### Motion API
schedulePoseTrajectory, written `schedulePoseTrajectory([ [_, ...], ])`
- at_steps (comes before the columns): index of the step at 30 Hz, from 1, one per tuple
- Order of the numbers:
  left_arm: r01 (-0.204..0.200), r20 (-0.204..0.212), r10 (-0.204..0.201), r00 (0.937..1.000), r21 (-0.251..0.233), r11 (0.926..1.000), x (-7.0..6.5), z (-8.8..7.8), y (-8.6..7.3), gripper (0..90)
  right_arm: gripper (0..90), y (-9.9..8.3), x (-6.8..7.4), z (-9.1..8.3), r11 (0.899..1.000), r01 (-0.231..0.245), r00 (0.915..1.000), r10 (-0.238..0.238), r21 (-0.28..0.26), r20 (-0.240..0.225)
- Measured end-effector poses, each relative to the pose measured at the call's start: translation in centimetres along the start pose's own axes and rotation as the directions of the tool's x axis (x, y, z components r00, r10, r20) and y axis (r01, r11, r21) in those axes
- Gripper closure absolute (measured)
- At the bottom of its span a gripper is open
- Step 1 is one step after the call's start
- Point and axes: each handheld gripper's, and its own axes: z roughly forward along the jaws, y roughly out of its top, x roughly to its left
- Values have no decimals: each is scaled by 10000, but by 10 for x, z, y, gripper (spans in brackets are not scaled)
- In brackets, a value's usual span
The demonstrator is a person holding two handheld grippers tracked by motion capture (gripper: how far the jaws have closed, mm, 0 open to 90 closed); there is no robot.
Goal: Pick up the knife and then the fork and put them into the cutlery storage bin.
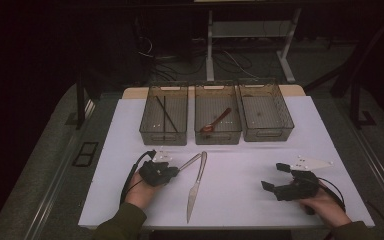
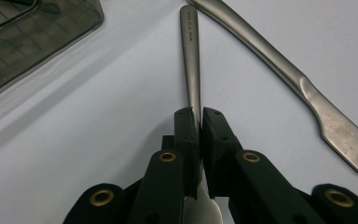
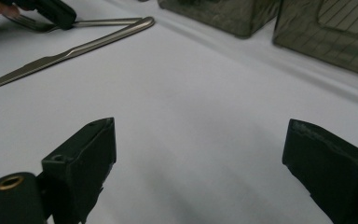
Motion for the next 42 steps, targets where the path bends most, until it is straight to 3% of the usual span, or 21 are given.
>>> schedulePoseTrajectory([
  [2, 3, 78, -2, 10000, -109, 9999, 0, -1, 0, 843, 150, 1, -1, 0, 9998, -63, 9998, 66, 169, -171],
  [6, -92, 149, 97, 9998, -289, 9995, 2, -6, 2, 844, 144, 5, 0, -1, 9990, 175, 9979, -149, 403, -636],
  [9, -160, 238, 172, 9996, -507, 9986, 3, -11, 4, 846, 137, 8, -1, -3, 9961, 415, 9882, -294, 781, -1502],
  [13, -241, 492, 276, 9984, -721, 9971, 3, -14, 6, 846, 143, 11, -1, 0, 9886, 812, 9818, -575, 1265, -1812],
  [18, -777, 1057, 880, 9905, -983, 9921, -7, -17, 18, 846, 177, 26, -1, 2, 9843, 1127, 9726, -814, 1357, -2176],
  [20, -1010, 1388, 1161, 9835, -1112, 9886, -12, -17, 24, 846, 195, 34, -1, 3, 9807, 1418, 9661, -1074, 1348, -2348],
  [22, -1295, 1758, 1492, 9731, -1185, 9845, -18, -15, 31, 846, 209, 42, 1, 5, 9775, 1652, 9587, -1278, 1314, -2543],
  [26, -1825, 2368, 2084, 9489, -1269, 9750, -30, -10, 44, 846, 227, 60, 7, 11, 9613, 2429, 9313, -1935, 1301, -3087],
  [29, -2337, 2716, 2586, 9270, -1210, 9648, -39, -5, 54, 846, 246, 74, 17, 17, 9483, 2895, 9088, -2298, 1300, -3482],
  [32, -2804, 3095, 3064, 9002, -1264, 9515, -49, 1, 65, 846, 263, 87, 26, 26, 9231, 3557, 8806, -2787, 1462, -3832],
  [33, -2859, 3173, 3127, 8953, -1290, 9495, -52, 2, 68, 846, 274, 91, 28, 30, 9064, 3946, 8667, -3127, 1508, -3886],
  [35, -3204, 3297, 3447, 8789, -1271, 9387, -56, 5, 75, 846, 300, 96, 32, 37, 8928, 4199, 8525, -3263, 1632, -4084],
  [36, -3151, 3348, 3426, 8778, -1350, 9394, -60, 7, 78, 846, 316, 97, 35, 41, 8850, 4352, 8446, -3375, 1655, -4157],
  [39, -3473, 3648, 3793, 8503, -1524, 9253, -67, 11, 86, 846, 359, 101, 40, 51, 8629, 4734, 8233, -3622, 1767, -4371],
  [41, -3880, 3716, 4210, 8274, -1636, 9070, -71, 13, 93, 846, 404, 102, 41, 56, 8533, 4862, 8117, -3613, 1882, -4588],
  [42, -3894, 3748, 4250, 8240, -1703, 9052, -73, 13, 95, 845, 432, 103, 41, 59, 8513, 4874, 8085, -3560, 1942, -4686],
])
